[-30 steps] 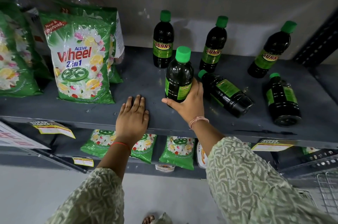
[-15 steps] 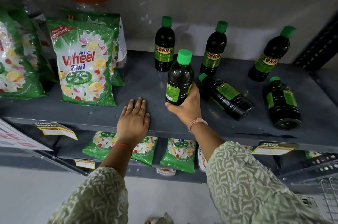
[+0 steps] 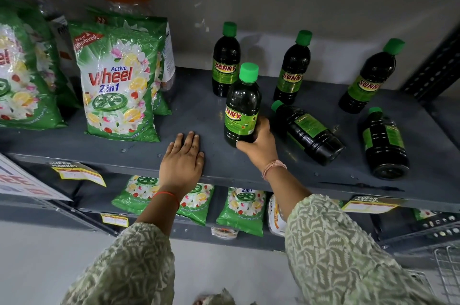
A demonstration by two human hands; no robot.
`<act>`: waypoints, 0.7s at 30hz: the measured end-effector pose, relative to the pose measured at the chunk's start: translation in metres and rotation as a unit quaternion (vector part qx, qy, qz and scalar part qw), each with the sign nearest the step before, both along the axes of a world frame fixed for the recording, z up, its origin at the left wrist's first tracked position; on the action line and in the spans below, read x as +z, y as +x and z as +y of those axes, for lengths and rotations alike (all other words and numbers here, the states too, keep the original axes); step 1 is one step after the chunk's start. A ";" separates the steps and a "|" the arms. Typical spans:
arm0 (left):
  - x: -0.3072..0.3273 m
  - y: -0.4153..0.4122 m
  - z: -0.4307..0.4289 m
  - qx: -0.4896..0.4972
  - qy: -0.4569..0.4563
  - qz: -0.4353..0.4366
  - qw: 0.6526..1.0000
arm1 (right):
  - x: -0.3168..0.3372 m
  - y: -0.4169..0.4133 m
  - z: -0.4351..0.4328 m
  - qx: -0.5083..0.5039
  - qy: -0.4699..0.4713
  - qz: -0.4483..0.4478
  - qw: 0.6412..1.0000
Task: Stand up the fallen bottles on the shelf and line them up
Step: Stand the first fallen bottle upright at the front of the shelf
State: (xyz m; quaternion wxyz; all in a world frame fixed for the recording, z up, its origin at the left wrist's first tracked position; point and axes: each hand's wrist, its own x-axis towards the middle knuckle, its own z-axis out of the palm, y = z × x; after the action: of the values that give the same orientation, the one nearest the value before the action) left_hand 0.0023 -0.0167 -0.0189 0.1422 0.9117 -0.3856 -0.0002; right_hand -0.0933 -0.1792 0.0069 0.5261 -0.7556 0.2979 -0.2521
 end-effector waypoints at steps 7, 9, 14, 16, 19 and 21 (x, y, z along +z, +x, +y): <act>0.001 0.000 -0.001 0.002 0.004 0.006 1.000 | -0.001 0.009 0.005 -0.029 -0.060 0.035 0.997; 0.001 0.000 -0.001 0.003 0.007 0.009 1.000 | 0.000 0.008 0.002 -0.027 -0.030 0.027 0.999; 0.002 0.000 -0.001 0.002 0.012 0.011 1.000 | -0.001 0.004 -0.009 0.035 0.004 0.044 0.998; 0.002 0.000 -0.001 0.002 0.011 0.005 1.000 | 0.002 0.004 -0.010 0.058 0.018 0.032 0.998; 0.000 0.000 0.000 -0.001 0.011 -0.002 1.000 | 0.005 0.004 -0.009 0.053 0.027 0.010 0.998; -0.001 0.000 0.000 -0.001 0.009 0.000 1.000 | 0.005 0.005 -0.006 0.036 0.011 0.030 0.999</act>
State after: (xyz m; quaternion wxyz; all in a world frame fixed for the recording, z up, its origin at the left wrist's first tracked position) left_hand 0.0026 -0.0167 -0.0195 0.1338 0.9125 -0.3865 -0.0042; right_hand -0.0885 -0.1855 0.0116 0.5336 -0.7674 0.2889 -0.2073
